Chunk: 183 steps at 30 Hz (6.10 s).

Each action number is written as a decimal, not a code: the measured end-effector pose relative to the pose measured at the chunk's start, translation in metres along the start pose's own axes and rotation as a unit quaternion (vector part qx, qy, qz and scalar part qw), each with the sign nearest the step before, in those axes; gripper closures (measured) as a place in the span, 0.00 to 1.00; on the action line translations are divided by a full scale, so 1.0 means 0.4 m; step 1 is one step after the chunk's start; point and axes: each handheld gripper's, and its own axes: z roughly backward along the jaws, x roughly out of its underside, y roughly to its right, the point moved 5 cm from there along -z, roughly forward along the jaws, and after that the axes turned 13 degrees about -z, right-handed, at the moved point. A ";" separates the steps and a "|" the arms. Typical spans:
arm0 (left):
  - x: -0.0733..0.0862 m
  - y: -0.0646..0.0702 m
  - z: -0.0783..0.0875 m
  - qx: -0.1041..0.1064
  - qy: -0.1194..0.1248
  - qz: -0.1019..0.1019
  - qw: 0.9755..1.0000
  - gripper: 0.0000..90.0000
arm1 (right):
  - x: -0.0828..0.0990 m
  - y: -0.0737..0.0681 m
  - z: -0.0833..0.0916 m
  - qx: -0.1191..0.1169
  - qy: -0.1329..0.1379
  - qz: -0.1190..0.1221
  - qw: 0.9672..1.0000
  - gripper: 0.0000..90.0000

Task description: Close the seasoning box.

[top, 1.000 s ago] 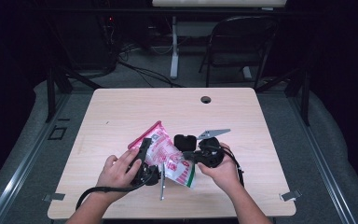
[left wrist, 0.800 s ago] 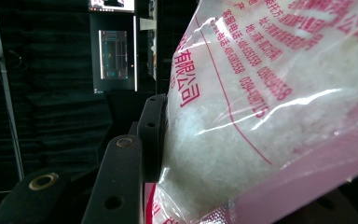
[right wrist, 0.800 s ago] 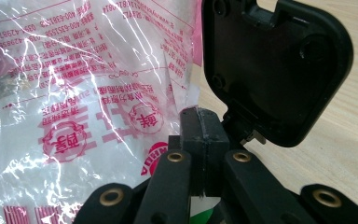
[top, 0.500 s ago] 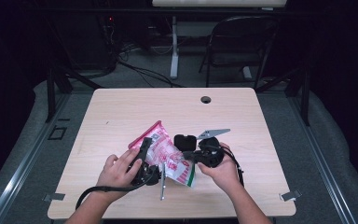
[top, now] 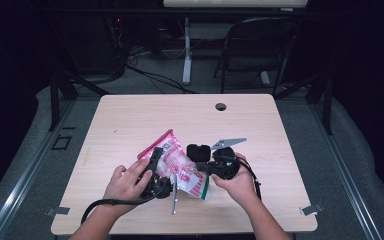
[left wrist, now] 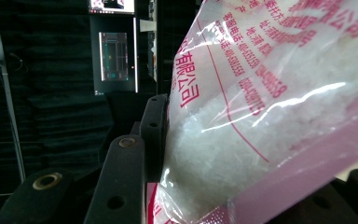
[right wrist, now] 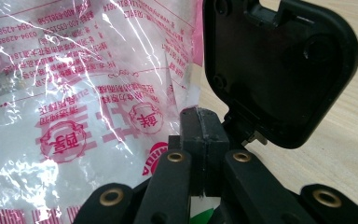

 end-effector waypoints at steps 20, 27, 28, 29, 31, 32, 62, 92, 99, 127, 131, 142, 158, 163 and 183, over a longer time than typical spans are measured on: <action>0.001 -0.007 0.006 -0.011 0.001 -0.011 1.000 0.75 | -0.002 -0.004 -0.003 -0.007 0.004 -0.001 1.000 1.00; -0.001 -0.010 0.007 -0.013 0.001 -0.012 1.000 0.75 | -0.002 -0.002 -0.002 -0.005 0.002 -0.001 1.000 1.00; -0.001 -0.010 0.007 -0.013 0.001 -0.013 1.000 0.75 | -0.002 -0.002 -0.003 -0.006 0.003 -0.002 1.000 1.00; -0.001 -0.010 0.007 -0.013 0.001 -0.013 1.000 0.75 | -0.002 -0.002 -0.003 -0.006 0.003 -0.002 1.000 1.00; -0.001 -0.012 0.007 -0.013 0.002 -0.013 1.000 0.75 | -0.002 -0.002 -0.002 -0.005 0.002 -0.002 1.000 1.00; -0.001 -0.010 0.005 -0.017 0.007 -0.011 1.000 0.75 | -0.002 -0.003 -0.002 -0.005 0.002 -0.002 1.000 1.00; -0.006 -0.024 0.011 -0.021 0.006 -0.011 1.000 0.75 | -0.001 -0.003 -0.001 -0.006 0.002 -0.001 1.000 1.00; -0.006 -0.029 0.011 -0.024 0.009 -0.011 1.000 0.75 | -0.001 -0.006 -0.004 -0.007 0.002 -0.003 1.000 1.00; -0.005 -0.030 0.012 -0.025 0.009 -0.011 1.000 0.75 | -0.001 -0.007 -0.005 -0.008 0.002 -0.002 1.000 1.00; -0.003 -0.031 0.014 -0.026 0.009 -0.007 1.000 0.75 | -0.001 -0.009 -0.006 -0.007 -0.002 0.002 1.000 1.00; -0.004 -0.032 0.014 -0.028 0.010 -0.009 1.000 0.75 | -0.001 -0.009 -0.006 -0.007 -0.001 0.002 1.000 1.00; -0.004 -0.031 0.015 -0.028 0.010 -0.008 1.000 0.75 | -0.001 -0.010 -0.007 -0.008 0.000 0.001 1.000 1.00; 0.002 -0.024 0.015 -0.020 0.012 0.005 1.000 0.76 | 0.000 -0.013 -0.002 -0.007 0.002 0.002 1.000 1.00; 0.004 -0.019 0.013 -0.015 0.011 0.007 1.000 0.76 | 0.000 -0.011 -0.001 -0.005 0.001 0.003 1.000 1.00; 0.023 -0.007 0.015 -0.001 0.011 0.034 0.999 0.76 | -0.007 -0.021 0.006 -0.008 0.003 0.002 1.000 1.00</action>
